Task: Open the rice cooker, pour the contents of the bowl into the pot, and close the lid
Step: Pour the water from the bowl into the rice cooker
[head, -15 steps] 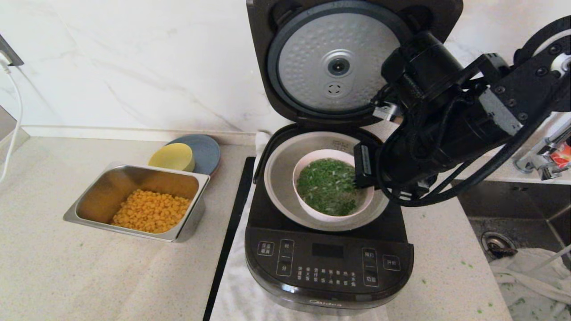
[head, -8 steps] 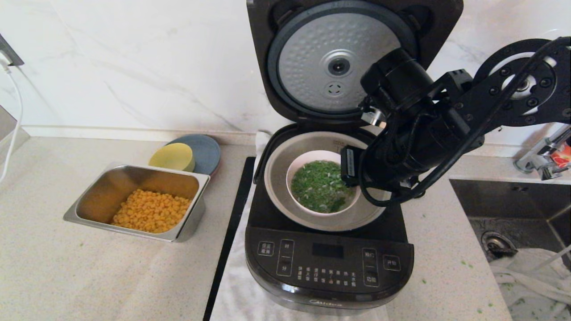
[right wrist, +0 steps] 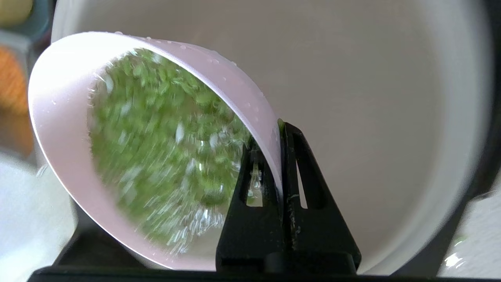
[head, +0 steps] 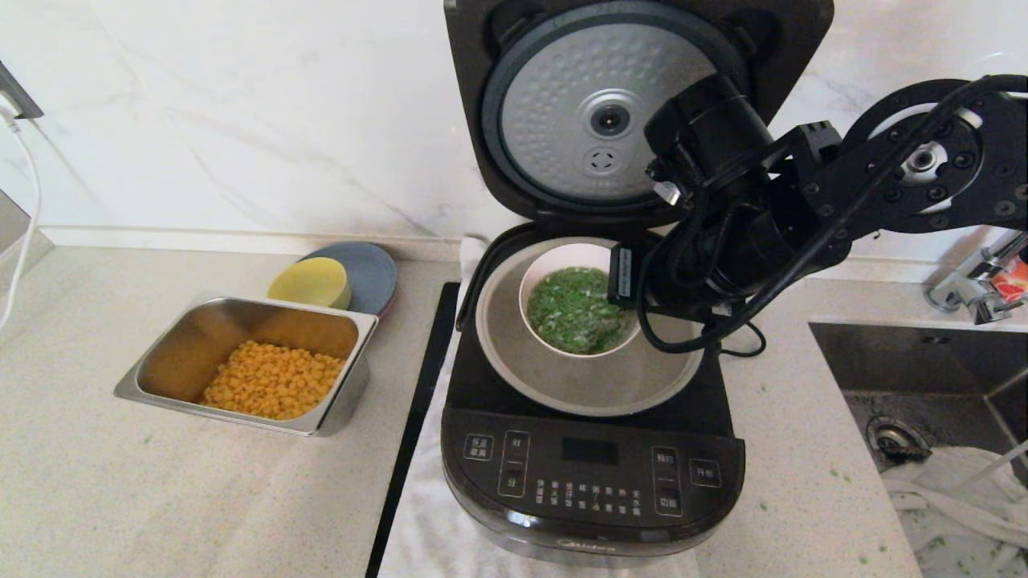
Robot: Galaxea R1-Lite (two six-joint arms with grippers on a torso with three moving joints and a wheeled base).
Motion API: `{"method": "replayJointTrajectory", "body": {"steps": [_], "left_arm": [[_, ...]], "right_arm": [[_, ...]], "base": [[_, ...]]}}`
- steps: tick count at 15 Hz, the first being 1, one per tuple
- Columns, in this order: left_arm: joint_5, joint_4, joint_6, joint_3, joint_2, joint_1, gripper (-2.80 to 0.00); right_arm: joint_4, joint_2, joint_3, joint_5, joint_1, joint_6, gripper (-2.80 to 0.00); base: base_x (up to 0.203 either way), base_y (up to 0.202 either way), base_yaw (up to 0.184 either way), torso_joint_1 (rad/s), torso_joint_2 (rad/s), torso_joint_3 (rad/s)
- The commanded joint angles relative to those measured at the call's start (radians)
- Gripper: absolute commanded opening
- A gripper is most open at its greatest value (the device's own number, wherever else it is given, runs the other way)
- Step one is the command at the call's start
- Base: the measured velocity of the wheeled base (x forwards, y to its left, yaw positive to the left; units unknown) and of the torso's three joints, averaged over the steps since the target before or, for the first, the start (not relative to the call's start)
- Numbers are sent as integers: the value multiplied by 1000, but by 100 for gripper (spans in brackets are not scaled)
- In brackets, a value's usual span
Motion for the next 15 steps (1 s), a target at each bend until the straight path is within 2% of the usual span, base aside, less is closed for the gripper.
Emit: {"method": "replayJointTrajectory", "body": {"steps": [1, 6, 12, 15], "left_arm": [[1, 0, 0, 8, -1, 0, -280], [1, 0, 0, 8, -1, 0, -280], [1, 0, 1, 8, -1, 0, -280], [1, 0, 1, 8, -1, 0, -280]], "right_arm": [[-24, -11, 1, -62, 8, -15, -280], [-114, -3, 5, -283, 54, -127, -280], [-151, 5, 11, -434, 72, -211, -280], [-222, 10, 20, -496, 75, -268, -280]], "base": [[0, 0, 0, 0, 0, 0], [0, 0, 0, 0, 0, 0], [0, 0, 0, 0, 0, 0], [0, 0, 0, 0, 0, 0]]}}
